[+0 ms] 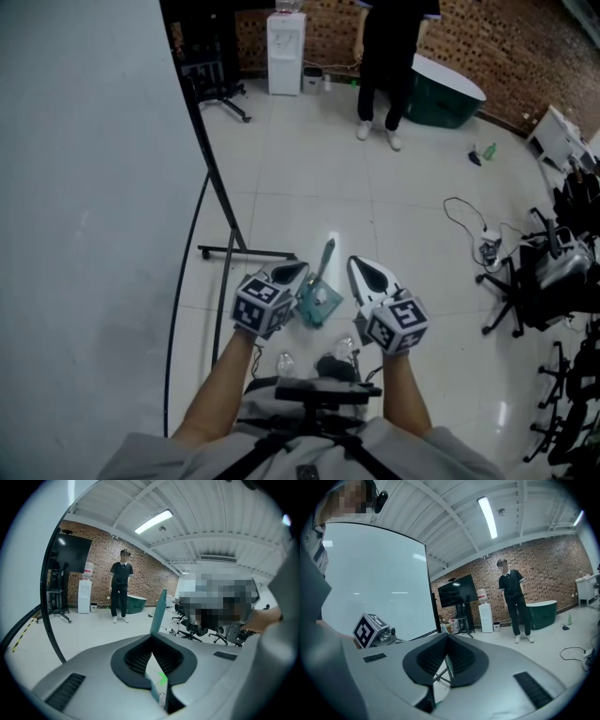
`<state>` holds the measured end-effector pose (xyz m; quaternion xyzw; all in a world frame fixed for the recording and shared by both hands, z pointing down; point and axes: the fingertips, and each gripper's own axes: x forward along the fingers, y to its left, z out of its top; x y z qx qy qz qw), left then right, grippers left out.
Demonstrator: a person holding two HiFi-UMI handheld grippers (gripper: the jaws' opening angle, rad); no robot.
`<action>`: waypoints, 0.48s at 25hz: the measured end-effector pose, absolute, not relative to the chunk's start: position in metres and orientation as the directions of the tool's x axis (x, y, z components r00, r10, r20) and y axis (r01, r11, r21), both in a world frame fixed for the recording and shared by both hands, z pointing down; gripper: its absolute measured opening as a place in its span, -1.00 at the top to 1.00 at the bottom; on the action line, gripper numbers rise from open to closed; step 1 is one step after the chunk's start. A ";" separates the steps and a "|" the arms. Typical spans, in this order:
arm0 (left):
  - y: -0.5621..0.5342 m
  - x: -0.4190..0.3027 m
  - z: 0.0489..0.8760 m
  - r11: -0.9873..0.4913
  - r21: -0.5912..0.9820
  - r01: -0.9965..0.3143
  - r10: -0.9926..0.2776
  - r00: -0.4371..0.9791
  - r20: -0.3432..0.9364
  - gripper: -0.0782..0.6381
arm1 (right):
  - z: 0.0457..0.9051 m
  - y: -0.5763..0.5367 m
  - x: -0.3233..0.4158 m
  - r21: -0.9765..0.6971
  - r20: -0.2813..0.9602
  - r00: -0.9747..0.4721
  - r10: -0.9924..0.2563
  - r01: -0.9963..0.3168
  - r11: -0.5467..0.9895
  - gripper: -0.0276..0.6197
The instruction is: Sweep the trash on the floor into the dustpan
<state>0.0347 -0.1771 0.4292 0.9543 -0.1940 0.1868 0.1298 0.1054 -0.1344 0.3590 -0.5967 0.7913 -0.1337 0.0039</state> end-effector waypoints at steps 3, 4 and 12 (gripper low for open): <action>-0.176 0.035 0.429 -0.892 0.175 -0.416 -0.319 0.856 0.408 0.78 | 0.359 -0.135 0.106 -0.215 0.154 -0.280 -0.948 -0.946 0.245 0.91; -0.176 0.034 0.429 -0.893 0.176 -0.414 -0.318 0.857 0.407 0.78 | 0.359 -0.135 0.105 -0.214 0.155 -0.280 -0.947 -0.946 0.245 0.91; -0.173 0.037 0.428 -0.897 0.177 -0.405 -0.308 0.860 0.406 0.78 | 0.358 -0.135 0.102 -0.199 0.159 -0.289 -0.944 -0.946 0.256 0.91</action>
